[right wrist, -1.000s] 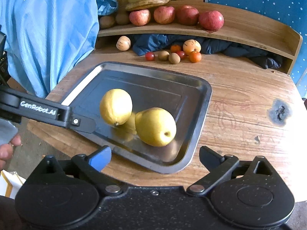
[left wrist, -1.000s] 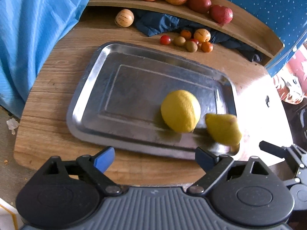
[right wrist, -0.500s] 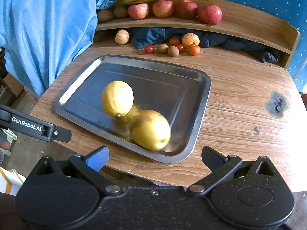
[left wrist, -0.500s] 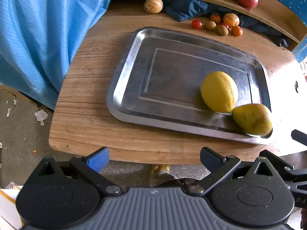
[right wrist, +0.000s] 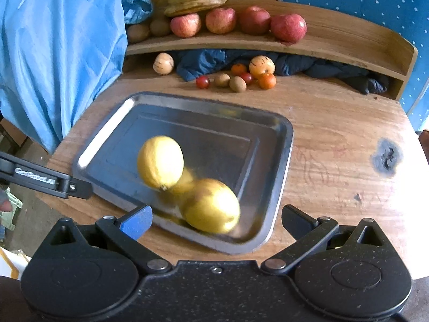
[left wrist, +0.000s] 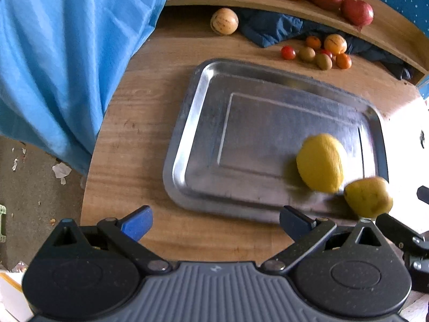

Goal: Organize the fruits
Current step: 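Withdraw both tools from the tray toward the small fruits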

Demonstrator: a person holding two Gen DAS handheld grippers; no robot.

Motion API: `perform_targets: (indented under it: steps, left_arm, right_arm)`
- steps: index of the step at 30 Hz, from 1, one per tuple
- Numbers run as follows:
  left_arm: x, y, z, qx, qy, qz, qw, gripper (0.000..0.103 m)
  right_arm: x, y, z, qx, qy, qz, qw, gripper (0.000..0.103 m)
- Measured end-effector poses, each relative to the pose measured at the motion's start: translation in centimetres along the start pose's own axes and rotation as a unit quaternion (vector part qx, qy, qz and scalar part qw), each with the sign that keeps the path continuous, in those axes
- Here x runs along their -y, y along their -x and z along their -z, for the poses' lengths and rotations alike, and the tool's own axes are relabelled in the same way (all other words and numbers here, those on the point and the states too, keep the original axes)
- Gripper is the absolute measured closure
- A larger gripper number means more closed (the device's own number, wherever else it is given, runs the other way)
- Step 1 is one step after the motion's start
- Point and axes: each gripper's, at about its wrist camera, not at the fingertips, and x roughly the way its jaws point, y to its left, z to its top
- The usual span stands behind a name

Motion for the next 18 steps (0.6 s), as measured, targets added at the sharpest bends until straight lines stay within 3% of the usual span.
perform_targets:
  steps: [12,18]
  left_arm:
    - [-0.1,-1.2,-5.0,0.023,-0.016,0.012,0.9995,0.001]
    - [-0.5,-1.4,-7.2,0.054,-0.021,0.048,0.9972,0.001]
  right_arm:
    - [0.0,-1.1,-4.2,0.024,-0.013,0.015,1.000,0.001]
    - [-0.3,-2.2,-6.2,0.040,-0.015,0.019,0.999,0.001]
